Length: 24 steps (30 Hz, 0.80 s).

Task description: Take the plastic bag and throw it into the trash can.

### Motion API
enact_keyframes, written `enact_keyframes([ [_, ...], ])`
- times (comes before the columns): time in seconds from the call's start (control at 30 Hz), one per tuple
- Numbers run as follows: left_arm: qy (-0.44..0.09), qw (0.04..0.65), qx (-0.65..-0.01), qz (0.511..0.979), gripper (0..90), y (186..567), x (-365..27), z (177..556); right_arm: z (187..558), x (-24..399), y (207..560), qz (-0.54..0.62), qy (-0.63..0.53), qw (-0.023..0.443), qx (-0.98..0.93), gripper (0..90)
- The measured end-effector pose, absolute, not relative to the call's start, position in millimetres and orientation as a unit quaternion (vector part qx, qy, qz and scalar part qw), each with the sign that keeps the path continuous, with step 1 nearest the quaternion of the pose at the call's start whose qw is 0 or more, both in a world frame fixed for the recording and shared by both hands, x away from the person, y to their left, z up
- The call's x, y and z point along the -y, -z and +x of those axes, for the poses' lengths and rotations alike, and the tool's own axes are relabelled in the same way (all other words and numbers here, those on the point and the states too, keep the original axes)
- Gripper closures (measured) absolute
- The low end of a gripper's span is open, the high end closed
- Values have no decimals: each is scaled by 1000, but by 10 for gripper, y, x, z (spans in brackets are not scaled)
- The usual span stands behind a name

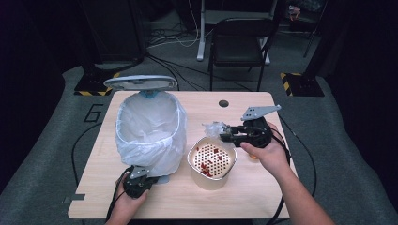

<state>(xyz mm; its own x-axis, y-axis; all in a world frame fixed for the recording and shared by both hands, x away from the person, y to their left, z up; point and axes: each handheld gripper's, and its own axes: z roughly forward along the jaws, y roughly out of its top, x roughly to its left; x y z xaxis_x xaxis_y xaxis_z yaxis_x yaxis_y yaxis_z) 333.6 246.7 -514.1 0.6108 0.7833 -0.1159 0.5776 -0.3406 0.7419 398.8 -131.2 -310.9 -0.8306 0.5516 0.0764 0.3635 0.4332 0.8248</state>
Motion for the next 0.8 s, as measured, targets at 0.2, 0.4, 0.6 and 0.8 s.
enact_keyframes([
  [0.2,-133,388,-424,808,900,5138,-2464,3332,4023,1247,3057,264,-463,97,-841,643],
  [0.4,-131,392,-420,808,900,5143,-2466,3338,4079,1125,2956,252,-463,97,-844,643],
  [0.6,-131,389,-425,807,900,5137,-2464,3339,4131,975,2868,245,-468,94,-844,643],
  [0.8,-131,390,-425,806,900,5138,-2463,3340,4159,869,2831,238,-477,89,-841,643],
])
